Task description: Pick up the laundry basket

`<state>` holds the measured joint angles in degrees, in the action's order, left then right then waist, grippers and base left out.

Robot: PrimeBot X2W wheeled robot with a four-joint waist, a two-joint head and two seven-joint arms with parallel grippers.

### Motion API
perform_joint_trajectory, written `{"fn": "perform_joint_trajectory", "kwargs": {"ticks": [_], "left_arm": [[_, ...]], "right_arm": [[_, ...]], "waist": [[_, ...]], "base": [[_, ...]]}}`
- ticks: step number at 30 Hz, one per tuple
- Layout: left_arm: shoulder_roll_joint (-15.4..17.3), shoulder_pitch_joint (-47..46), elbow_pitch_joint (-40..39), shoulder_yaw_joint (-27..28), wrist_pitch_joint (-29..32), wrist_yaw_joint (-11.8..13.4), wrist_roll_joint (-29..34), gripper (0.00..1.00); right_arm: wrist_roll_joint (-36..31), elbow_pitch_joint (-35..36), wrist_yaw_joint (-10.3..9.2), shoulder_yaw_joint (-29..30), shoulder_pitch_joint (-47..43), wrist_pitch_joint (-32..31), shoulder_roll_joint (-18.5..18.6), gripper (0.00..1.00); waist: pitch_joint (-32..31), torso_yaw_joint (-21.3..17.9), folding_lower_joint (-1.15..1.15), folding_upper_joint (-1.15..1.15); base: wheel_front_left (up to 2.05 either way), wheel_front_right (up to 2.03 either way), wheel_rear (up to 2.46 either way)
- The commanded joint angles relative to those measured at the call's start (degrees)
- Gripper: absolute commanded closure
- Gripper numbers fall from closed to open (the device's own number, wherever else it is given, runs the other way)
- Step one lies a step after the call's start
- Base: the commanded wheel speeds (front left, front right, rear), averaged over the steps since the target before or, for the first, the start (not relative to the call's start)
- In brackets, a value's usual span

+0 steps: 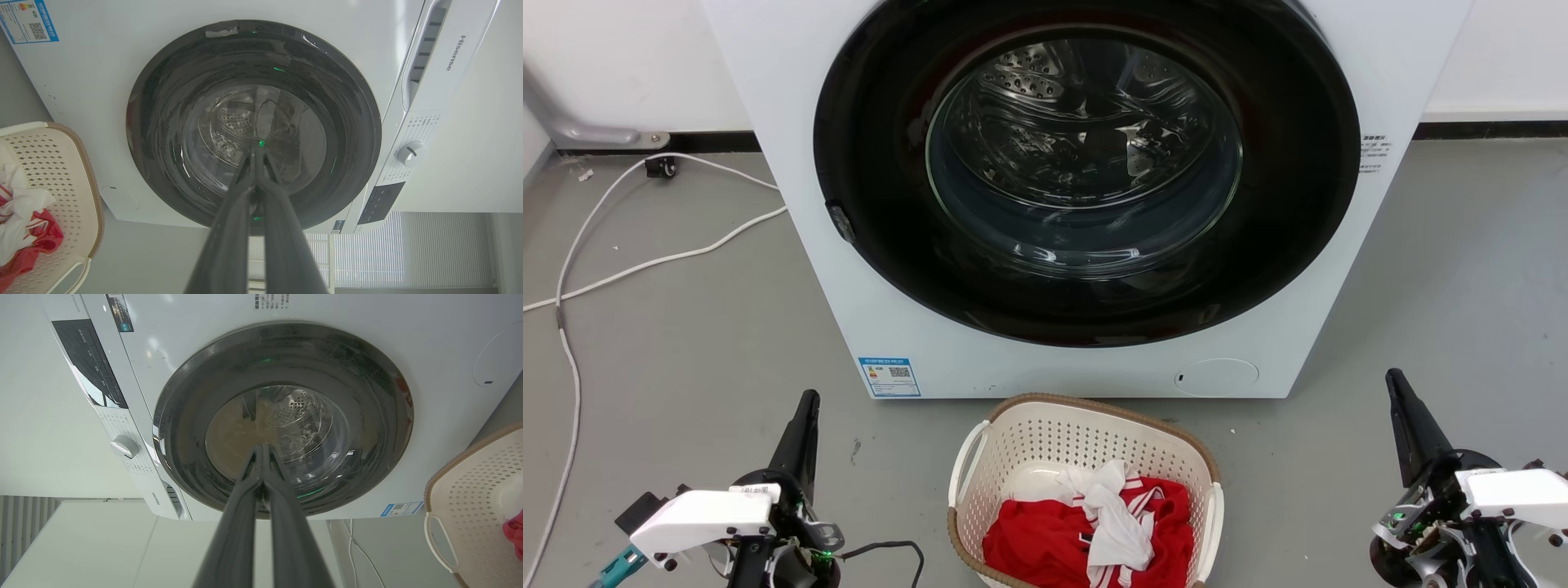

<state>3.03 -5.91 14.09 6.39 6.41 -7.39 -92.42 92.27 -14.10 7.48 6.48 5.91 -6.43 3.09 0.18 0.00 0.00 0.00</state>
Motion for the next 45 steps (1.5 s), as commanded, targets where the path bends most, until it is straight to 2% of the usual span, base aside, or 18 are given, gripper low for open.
{"fn": "perform_joint_trajectory", "kwargs": {"ticks": [1, 8, 12, 37, 45], "left_arm": [[0.00, 0.01, 0.04, -0.01, -0.01, 0.00, 0.00, 0.00], [-0.17, 0.09, -0.50, -3.06, -3.11, 0.03, 1.56, 0.00], [-0.16, -0.05, -1.51, -3.48, -4.18, 0.02, 4.51, 0.00], [-0.13, -0.82, -6.43, -6.09, -9.88, 0.51, 38.50, 0.00], [-0.13, -0.69, -6.67, -7.02, -11.42, 1.00, 46.98, 0.00]], "right_arm": [[-0.01, -0.04, 0.00, 0.01, -0.02, 0.01, -0.01, 0.00], [-1.63, 0.92, 0.00, -1.63, -1.68, 3.12, -0.11, 0.00], [-5.08, 1.46, 0.00, -1.91, -1.88, 4.18, -0.11, 0.00], [-40.54, 4.15, 0.01, -3.72, -2.27, 9.89, -0.13, 0.00], [-49.32, 3.07, 0.01, -4.23, -2.19, 11.43, -0.13, 0.00]], "waist": [[0.00, 0.00, 0.00, 0.00], [0.11, 0.03, 0.00, 0.00], [0.14, 0.04, 0.00, 0.00], [0.20, 0.14, 0.00, 0.00], [0.25, -0.18, 0.00, 0.00]], "base": [[0.00, 0.00, 0.00], [0.00, 0.00, 0.00], [0.00, 0.00, 0.00], [0.00, 0.00, 0.00], [0.00, 0.00, 0.00]]}}
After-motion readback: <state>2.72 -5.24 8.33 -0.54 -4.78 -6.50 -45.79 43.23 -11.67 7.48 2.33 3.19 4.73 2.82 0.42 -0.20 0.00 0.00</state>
